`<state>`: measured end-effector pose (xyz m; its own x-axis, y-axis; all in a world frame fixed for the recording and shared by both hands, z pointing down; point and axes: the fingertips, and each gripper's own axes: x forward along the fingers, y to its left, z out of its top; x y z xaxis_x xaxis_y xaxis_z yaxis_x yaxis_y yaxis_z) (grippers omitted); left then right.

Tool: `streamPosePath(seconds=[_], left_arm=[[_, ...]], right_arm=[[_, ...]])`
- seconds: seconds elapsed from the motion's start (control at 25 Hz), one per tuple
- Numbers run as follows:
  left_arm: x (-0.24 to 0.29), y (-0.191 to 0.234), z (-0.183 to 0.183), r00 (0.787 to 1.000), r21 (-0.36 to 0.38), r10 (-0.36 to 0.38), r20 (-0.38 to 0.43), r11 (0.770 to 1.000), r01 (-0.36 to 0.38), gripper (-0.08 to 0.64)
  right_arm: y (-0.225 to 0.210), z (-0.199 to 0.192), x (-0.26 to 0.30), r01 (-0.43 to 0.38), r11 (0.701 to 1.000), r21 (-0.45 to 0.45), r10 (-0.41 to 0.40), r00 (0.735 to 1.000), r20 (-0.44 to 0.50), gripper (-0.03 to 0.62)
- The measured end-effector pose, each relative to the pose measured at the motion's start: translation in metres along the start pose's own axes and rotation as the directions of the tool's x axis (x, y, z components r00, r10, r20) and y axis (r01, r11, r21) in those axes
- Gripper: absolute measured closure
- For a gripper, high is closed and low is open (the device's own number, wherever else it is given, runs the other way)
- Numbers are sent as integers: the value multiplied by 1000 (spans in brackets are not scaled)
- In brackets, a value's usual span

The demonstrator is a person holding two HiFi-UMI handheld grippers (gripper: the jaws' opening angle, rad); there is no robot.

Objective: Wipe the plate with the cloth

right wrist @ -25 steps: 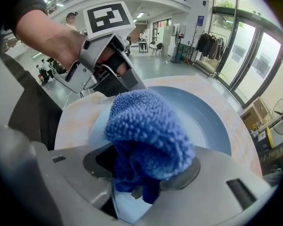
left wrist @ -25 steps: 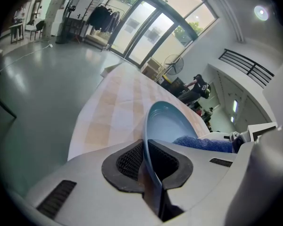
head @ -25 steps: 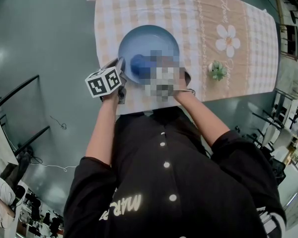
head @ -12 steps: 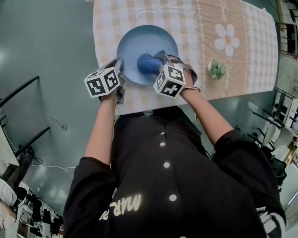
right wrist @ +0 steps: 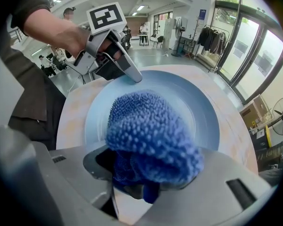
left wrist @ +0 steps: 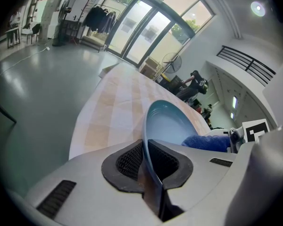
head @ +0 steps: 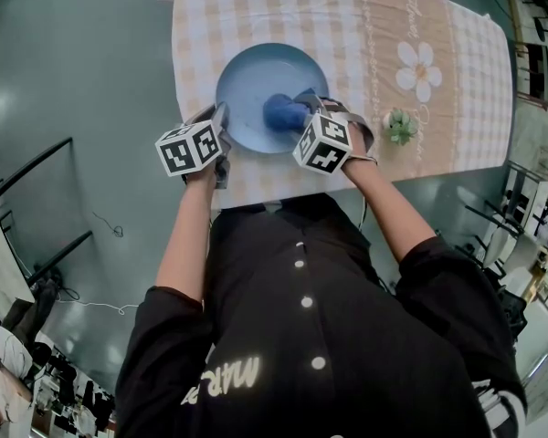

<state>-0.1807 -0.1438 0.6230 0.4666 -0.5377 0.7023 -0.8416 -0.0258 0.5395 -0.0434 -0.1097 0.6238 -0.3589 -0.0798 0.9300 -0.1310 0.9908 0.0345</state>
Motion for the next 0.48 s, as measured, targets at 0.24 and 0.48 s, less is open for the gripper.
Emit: streamPosePath(seconds=[0.24, 0.48], left_arm=[[0, 0, -1, 1000, 9, 8, -6, 1000, -8, 512], [0, -2, -1, 1000, 21, 18, -14, 1000, -18, 512]], right_arm=[[-3, -6, -1, 11, 999, -35, -12, 1000, -26, 373], [-4, -7, -3, 13, 1000, 3, -13, 1000, -19, 373]])
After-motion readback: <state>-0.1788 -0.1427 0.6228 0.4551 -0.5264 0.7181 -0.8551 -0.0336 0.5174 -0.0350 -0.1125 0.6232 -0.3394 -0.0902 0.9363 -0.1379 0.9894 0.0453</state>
